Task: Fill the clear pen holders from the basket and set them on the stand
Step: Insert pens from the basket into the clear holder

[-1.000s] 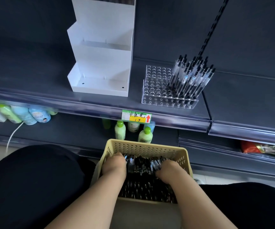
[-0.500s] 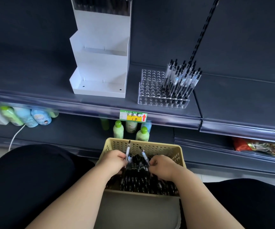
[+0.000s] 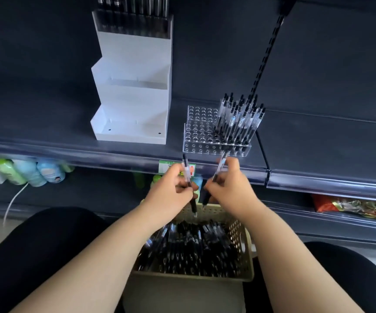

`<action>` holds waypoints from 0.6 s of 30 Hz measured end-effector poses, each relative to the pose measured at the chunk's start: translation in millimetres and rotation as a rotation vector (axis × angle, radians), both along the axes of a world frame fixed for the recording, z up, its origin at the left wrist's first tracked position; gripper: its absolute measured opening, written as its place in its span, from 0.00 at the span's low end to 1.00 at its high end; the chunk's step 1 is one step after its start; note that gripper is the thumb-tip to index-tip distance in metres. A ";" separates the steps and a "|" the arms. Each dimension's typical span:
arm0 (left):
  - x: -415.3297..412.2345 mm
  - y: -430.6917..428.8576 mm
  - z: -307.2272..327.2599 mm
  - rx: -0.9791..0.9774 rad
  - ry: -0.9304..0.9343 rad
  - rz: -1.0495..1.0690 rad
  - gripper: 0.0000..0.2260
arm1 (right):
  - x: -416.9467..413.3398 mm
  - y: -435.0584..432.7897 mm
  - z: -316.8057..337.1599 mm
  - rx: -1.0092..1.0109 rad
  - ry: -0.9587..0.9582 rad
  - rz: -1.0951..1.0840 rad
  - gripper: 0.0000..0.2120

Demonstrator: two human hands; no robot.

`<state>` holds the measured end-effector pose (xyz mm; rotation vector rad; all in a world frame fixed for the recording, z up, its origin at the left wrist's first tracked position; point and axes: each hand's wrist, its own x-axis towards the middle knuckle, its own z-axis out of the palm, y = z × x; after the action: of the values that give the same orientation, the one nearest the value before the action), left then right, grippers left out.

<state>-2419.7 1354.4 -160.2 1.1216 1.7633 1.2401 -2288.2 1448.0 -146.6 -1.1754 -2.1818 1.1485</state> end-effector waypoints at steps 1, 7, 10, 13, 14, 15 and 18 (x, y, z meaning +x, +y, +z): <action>-1.4 5.9 8.6 0.045 -0.011 0.006 0.11 | -0.7 5.9 10.8 0.005 0.070 -0.017 0.13; -21.5 56.5 53.0 0.222 0.164 0.129 0.05 | -14.1 48.0 77.6 0.148 0.300 -0.111 0.10; -32.1 86.3 74.2 0.308 0.343 0.173 0.03 | -22.7 75.5 101.2 0.323 0.280 -0.155 0.04; -40.6 106.5 79.1 0.366 0.306 0.193 0.07 | -26.4 93.7 108.4 0.430 0.286 -0.153 0.09; -42.4 110.0 76.3 0.383 0.292 0.209 0.10 | -27.1 97.7 106.4 0.467 0.264 -0.157 0.09; -43.5 111.6 72.4 0.398 0.275 0.224 0.12 | -27.4 100.5 103.1 0.489 0.241 -0.159 0.09; -44.5 113.8 60.6 0.394 0.208 0.251 0.11 | -27.4 106.4 90.4 0.481 0.185 -0.158 0.04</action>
<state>-2464.2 1468.2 -99.6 1.3158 1.9085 1.7331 -2315.5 1554.4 -56.2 -0.9636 -2.0242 0.5916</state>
